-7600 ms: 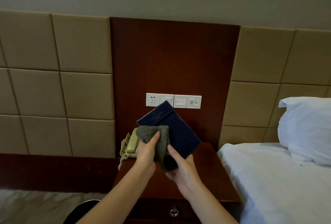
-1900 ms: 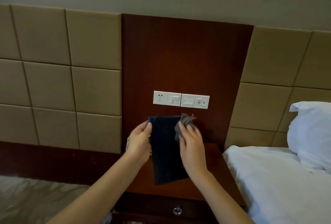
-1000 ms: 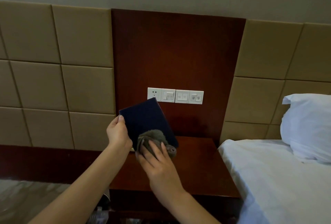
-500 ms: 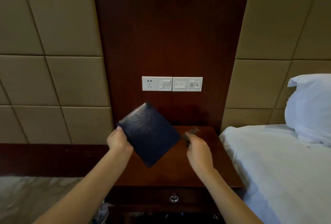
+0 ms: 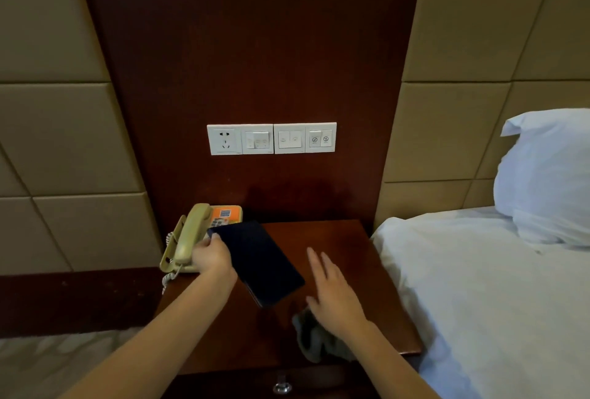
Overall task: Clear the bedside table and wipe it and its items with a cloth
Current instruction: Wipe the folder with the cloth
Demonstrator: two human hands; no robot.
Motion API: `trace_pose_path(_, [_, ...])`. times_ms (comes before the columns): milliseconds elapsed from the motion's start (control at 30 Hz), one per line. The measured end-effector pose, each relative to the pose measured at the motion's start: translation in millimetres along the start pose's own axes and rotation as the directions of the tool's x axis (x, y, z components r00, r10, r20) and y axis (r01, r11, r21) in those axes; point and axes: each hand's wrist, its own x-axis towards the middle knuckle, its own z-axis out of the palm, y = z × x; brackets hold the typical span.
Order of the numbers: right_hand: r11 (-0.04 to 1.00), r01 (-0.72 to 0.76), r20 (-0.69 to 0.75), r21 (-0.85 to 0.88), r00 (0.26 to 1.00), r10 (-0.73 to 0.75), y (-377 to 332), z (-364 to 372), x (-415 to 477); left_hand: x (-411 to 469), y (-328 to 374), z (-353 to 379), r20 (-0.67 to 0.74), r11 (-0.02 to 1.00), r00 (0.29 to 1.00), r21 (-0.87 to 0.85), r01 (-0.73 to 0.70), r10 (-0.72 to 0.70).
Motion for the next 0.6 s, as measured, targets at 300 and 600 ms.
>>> trace_pose_path(300, [0.956, 0.008, -0.395, 0.293, 0.912, 0.114, 29.6, 7.1, 27.4, -2.5, -48.8, 94.8, 0.44, 0.925, 0.897, 0.323, -0.201, 0.041])
trace_pose_path(600, [-0.22, -0.011, 0.157, 0.976, 0.733, 0.662, 103.1, 13.8, 85.7, -7.0, -147.5, 99.6, 0.715, 0.289, 0.676, 0.695, -0.659, -0.177])
